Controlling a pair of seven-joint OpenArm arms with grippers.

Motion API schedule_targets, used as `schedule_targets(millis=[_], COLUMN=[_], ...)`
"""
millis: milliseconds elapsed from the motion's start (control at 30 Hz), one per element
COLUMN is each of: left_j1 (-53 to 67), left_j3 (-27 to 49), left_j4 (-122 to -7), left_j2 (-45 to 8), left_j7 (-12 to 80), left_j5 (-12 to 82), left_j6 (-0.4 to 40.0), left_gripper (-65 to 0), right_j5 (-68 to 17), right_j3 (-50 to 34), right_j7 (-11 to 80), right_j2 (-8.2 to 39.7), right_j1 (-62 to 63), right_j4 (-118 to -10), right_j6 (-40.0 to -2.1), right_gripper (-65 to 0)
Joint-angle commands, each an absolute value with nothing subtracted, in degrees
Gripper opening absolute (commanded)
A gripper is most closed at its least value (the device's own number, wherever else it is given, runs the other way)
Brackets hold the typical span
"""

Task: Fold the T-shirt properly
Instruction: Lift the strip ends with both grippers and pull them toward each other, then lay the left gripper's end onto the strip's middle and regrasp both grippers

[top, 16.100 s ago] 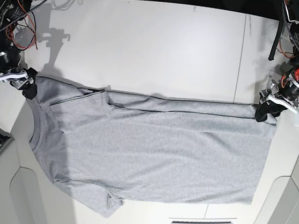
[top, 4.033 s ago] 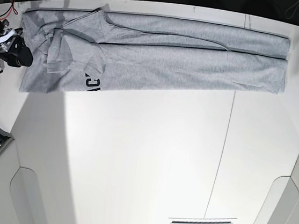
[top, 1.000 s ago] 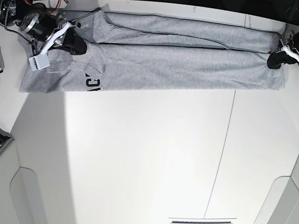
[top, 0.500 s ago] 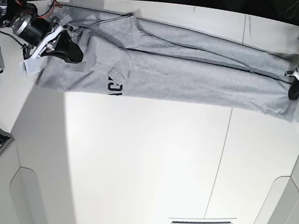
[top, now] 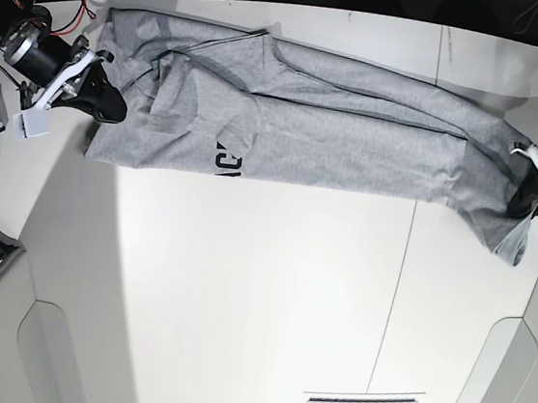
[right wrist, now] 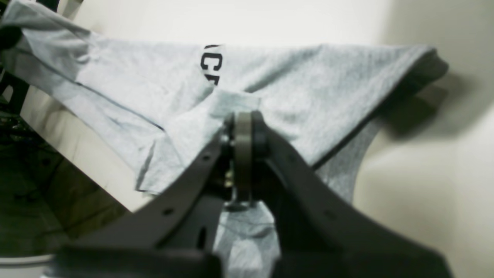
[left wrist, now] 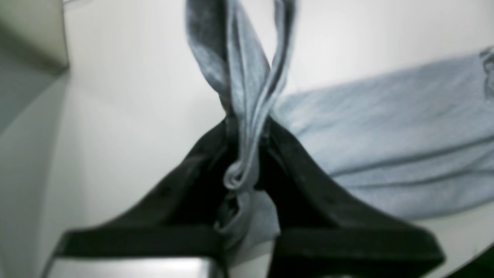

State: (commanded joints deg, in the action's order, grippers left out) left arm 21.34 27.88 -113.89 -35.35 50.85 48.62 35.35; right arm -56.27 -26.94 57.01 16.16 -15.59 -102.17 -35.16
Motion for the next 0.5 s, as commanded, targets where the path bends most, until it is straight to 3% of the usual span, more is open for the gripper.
schedule_targets(millis=[200, 300, 500], left_j1=[21.8, 20.4, 17.0], left_j3=[12.1, 4.7, -6.8], left_j4=[-119.2, -119.0, -113.1], left_j2=[-31.9, -28.2, -23.1], left_j7=[48.5, 45.2, 44.7], left_j5=[44.5, 37.5, 30.9], left_j6=[35.3, 32.4, 32.3], left_gripper=[-65.0, -65.0, -65.0], right_j5=[-54.4, -54.4, -54.1], right_j3=[-26.9, -27.0, -27.2], right_j7=[57.0, 57.0, 57.0], right_j2=[16.2, 16.2, 16.2], right_j1=[-15.6, -15.6, -15.6], right_j4=[-102.2, -102.2, -102.2], right_j6=[-35.1, -34.9, -34.9], right_gripper=[-65.0, -65.0, -65.0])
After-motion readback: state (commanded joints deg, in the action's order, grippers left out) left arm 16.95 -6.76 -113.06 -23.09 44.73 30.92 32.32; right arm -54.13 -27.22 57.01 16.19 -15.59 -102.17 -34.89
